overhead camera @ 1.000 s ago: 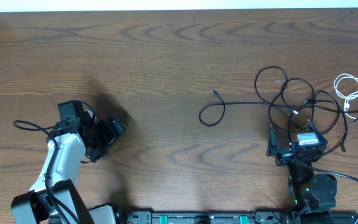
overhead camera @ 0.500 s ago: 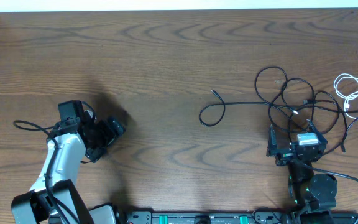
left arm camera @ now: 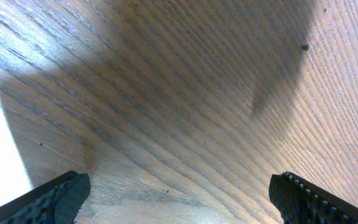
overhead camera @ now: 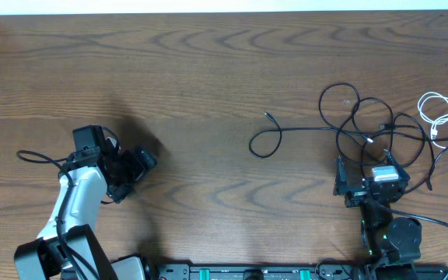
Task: Untangle cables
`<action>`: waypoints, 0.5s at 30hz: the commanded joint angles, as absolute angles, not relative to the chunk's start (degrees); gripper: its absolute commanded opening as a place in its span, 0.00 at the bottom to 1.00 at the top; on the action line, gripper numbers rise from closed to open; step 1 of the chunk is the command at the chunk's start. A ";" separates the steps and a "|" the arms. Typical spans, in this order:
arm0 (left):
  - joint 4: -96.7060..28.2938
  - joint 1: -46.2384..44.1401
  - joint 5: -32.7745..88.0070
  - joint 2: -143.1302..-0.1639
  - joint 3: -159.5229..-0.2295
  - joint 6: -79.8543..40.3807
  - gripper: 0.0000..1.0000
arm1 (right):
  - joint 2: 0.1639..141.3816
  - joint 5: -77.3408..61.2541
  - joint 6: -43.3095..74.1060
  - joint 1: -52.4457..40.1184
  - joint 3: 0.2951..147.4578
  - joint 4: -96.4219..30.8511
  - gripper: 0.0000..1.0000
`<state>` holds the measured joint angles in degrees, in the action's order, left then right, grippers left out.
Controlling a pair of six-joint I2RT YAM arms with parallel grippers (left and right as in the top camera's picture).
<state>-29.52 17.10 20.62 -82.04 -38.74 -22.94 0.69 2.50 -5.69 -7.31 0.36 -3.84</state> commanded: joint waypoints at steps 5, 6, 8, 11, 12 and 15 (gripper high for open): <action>-29.50 17.28 19.84 -82.15 -38.33 -23.24 0.98 | 0.32 2.39 -6.28 -7.16 0.32 -4.08 0.99; -29.47 17.28 19.84 -81.73 -38.33 -23.24 0.98 | 0.32 2.42 -6.28 -7.16 0.30 -4.08 0.99; -29.50 17.28 19.84 -80.47 -38.33 -23.24 0.98 | 0.32 2.42 -6.28 -7.16 0.30 -4.10 0.99; -29.50 17.28 19.84 -77.91 -38.33 -23.24 0.98 | 0.32 2.42 -6.28 -7.16 0.30 -4.10 0.99; -29.50 17.28 19.84 -76.88 -38.33 -23.24 0.98 | 0.32 2.39 -6.28 -7.16 0.32 -4.10 0.99; -29.50 17.28 19.84 -74.13 -38.33 -23.24 0.98 | 0.32 2.39 -6.28 -7.16 0.30 -4.08 0.99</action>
